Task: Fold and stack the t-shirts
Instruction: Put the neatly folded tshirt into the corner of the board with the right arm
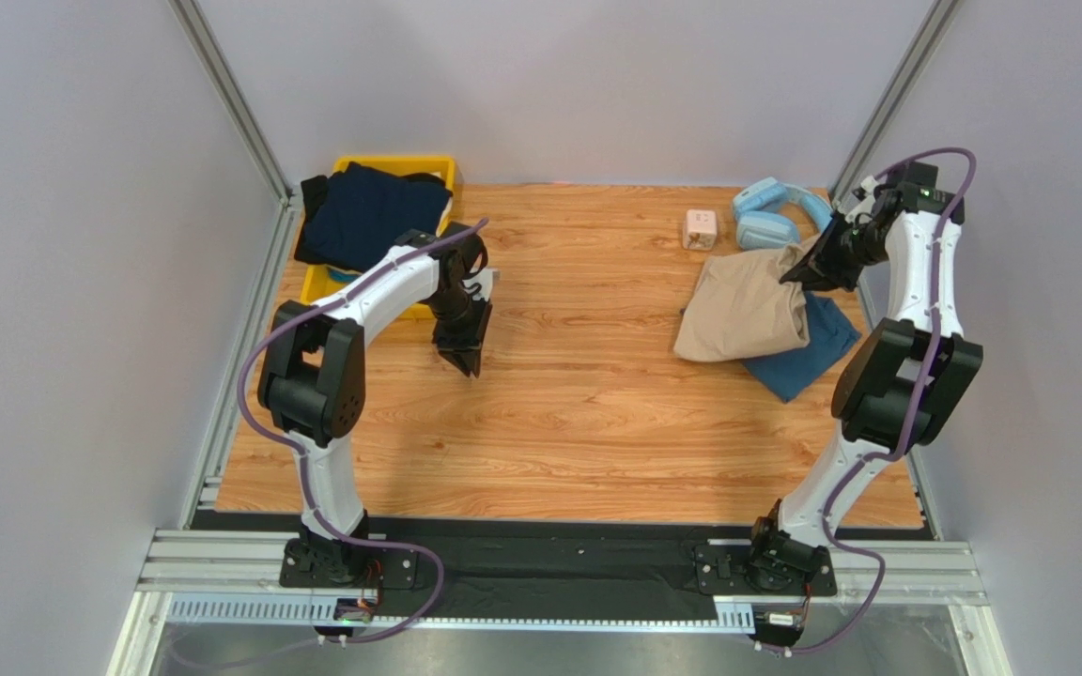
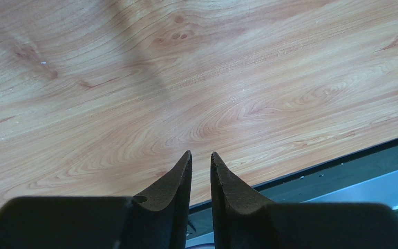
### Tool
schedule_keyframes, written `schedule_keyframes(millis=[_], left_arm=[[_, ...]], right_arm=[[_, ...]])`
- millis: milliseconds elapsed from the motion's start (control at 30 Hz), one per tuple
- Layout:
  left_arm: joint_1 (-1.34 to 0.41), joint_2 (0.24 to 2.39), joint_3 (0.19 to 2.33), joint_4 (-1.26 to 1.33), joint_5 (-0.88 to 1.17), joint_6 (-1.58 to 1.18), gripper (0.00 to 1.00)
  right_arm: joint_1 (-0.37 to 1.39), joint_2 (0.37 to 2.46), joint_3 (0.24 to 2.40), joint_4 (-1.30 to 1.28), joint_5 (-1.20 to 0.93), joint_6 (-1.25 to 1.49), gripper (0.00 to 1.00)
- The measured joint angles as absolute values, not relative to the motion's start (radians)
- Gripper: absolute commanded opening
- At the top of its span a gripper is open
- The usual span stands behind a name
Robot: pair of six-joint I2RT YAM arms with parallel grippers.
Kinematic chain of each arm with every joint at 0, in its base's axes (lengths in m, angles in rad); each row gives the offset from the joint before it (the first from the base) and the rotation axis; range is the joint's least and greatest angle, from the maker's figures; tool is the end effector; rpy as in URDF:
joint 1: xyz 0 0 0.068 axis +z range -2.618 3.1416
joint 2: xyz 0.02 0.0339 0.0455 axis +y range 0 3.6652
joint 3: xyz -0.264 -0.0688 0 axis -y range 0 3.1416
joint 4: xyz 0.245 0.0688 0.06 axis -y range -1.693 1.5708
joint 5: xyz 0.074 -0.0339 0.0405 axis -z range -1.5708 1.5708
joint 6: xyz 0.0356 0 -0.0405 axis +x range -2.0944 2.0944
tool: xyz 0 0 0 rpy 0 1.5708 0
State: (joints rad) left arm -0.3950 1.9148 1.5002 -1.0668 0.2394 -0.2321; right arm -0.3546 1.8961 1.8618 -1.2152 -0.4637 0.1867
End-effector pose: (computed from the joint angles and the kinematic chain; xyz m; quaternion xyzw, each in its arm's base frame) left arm 0.3356 -0.1491 0.2101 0.0860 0.9881 -0.1272 0.0054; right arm 0.3663 -0.1186 0.3148 0.2214 0.9356 0.2130 0.1741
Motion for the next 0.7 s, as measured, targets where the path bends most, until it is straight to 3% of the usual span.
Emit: schedule_keyframes(millis=[333,533,700], left_arm=[[-0.395,1.935,1.5,-1.067,0.261,-0.232,0.25],[-0.395,1.94,1.5,-1.067,0.266,-0.232,0.25],[-0.395,1.943,1.501,-1.067,0.273,-0.232,0.25]], right_arm=[[-0.469,1.896,1.818,-1.225,-0.415,0.222,0.01],[-0.509,1.909,1.817,-1.234,-0.371,0.247,0.27],[-0.512,1.963,1.831,-1.257,-0.317,0.263,0.31]])
